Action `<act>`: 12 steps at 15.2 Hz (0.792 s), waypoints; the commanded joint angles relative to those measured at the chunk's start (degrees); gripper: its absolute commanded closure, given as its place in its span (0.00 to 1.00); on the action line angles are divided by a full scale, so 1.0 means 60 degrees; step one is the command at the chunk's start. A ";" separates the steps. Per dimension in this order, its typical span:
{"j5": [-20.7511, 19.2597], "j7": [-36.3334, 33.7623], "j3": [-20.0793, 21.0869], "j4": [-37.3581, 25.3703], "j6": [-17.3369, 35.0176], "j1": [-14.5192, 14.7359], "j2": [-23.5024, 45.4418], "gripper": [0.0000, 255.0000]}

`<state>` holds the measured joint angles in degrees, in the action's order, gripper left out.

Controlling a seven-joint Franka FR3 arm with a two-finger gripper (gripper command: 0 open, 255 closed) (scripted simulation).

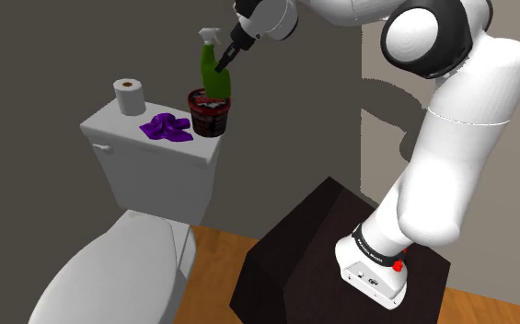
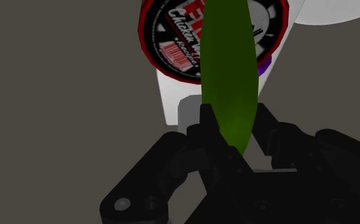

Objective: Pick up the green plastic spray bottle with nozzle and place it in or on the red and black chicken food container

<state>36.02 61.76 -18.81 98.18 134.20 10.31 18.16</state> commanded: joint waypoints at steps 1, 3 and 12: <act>0.0007 0.0006 0.0014 0.0012 -0.0012 -0.0002 0.0099 1.00; 0.0007 0.0007 0.0012 0.0012 -0.0012 -0.0001 0.0099 1.00; -0.0395 -0.0205 -0.0191 0.0161 -0.0524 0.0001 -0.0599 0.00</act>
<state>34.43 60.93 -19.54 99.31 132.35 10.45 15.70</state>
